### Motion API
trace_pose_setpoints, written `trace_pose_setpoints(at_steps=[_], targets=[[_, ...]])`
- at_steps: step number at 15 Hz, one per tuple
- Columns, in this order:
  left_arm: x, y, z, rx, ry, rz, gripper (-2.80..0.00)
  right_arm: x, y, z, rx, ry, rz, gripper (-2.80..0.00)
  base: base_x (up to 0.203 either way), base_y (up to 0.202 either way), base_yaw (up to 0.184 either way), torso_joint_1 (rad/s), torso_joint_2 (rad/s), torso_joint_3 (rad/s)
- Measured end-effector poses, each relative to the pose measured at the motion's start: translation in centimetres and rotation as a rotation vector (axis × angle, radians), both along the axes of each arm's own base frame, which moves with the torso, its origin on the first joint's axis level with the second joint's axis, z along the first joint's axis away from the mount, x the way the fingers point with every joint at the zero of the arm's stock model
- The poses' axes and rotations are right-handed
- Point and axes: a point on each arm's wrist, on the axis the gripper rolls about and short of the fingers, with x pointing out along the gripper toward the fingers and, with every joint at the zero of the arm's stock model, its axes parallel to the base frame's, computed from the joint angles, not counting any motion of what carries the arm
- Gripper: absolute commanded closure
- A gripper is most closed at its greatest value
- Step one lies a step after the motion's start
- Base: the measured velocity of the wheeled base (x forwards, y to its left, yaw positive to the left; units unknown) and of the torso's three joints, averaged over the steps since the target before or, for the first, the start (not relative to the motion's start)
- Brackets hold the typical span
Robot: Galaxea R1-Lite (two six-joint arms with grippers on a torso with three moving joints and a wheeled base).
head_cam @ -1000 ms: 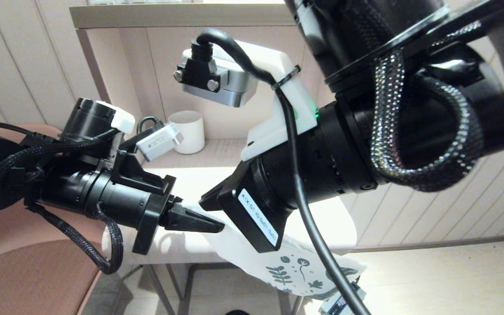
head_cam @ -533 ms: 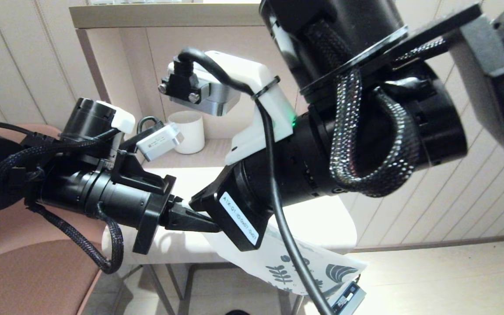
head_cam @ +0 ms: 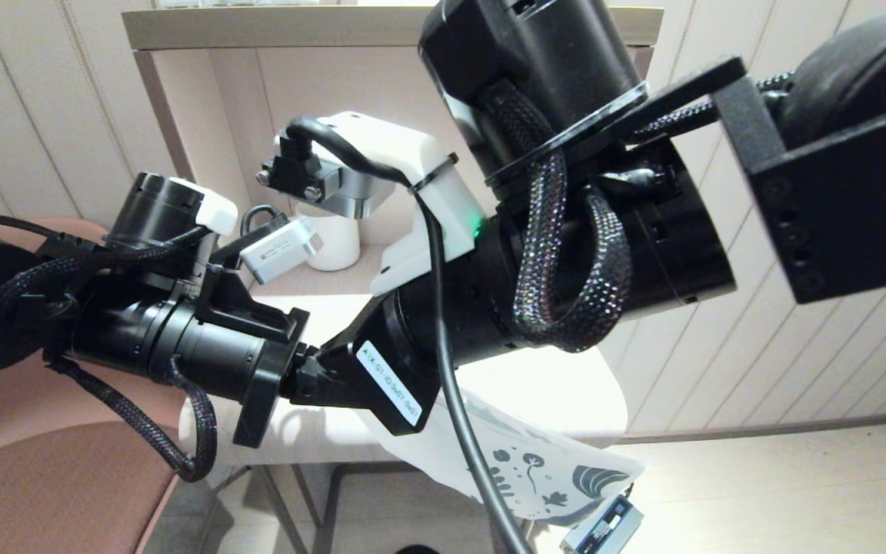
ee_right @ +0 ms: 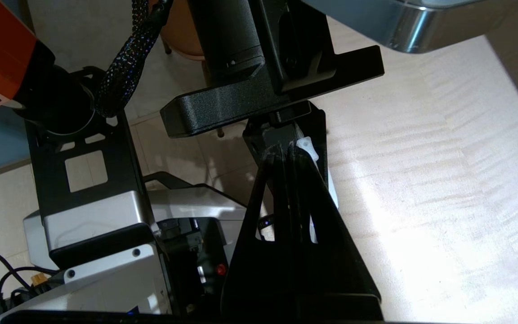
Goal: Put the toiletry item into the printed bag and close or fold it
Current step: Close the strorage bag and place it on the desk
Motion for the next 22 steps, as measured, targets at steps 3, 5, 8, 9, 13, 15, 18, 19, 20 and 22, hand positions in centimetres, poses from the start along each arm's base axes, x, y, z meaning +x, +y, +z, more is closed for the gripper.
trace_pose_setpoints(at_steps=[3, 5, 8, 9, 13, 15, 18, 19, 20, 22], targets=[[0.0, 0.0, 0.0, 0.0, 0.0, 0.0, 0.0, -0.2, 0.0, 0.0, -0.004, 0.0, 0.0, -2.8, 0.0, 0.0, 0.0, 0.0, 0.0, 0.0], [0.0, 0.0, 0.0, 0.0, 0.0, 0.0, 0.0, -0.2, 0.0, 0.0, -0.008, -0.008, 0.004, -2.8, 0.0, 0.0, 0.0, 0.0, 0.0, 0.0], [0.0, 0.0, 0.0, 0.0, 0.001, 0.0, 0.0, -0.2, -0.1, 0.0, -0.009, -0.009, 0.004, -2.8, 0.0, 0.0, 0.0, 0.0, 0.0, 0.0], [0.0, 0.0, 0.0, 0.0, 0.001, 0.0, 0.0, -0.1, -0.1, 0.0, -0.009, -0.008, 0.002, -2.8, 0.0, 0.0, 0.0, 0.0, 0.0, 0.0], [0.0, 0.0, 0.0, 0.0, 0.003, 0.0, 0.0, 0.1, 0.1, -0.2, -0.008, -0.004, -0.002, -2.8, 0.0, 0.0, 0.0, 0.0, 0.0, 0.0], [0.0, 0.0, -0.1, 0.0, 0.004, -0.001, 0.0, 0.2, 0.2, -0.3, -0.012, -0.003, -0.003, -2.8, 0.0, 0.0, 0.0, 0.0, 0.0, 0.0], [0.0, 0.0, 0.0, 0.0, 0.002, -0.001, 0.0, 0.5, 0.3, -0.5, -0.014, -0.004, -0.008, -2.8, 0.0, 0.0, 0.0, 0.0, 0.0, 0.0], [0.0, 0.0, -0.1, 0.0, 0.002, -0.001, 0.0, 0.7, 0.3, -0.6, -0.015, -0.004, -0.011, -2.8, 0.0, 0.0, 0.0, 0.0, 0.0, 0.0], [0.0, 0.0, -0.1, 0.0, 0.002, -0.001, 0.0, 0.8, 0.4, -0.6, -0.011, -0.005, -0.014, -2.8, 0.0, 0.0, 0.0, 0.0, 0.0, 0.0], [0.0, 0.0, -0.1, 0.0, 0.002, -0.001, 0.0, 0.9, 0.4, -0.7, -0.011, -0.005, -0.016, -2.8, 0.0, 0.0, 0.0, 0.0, 0.0, 0.0]])
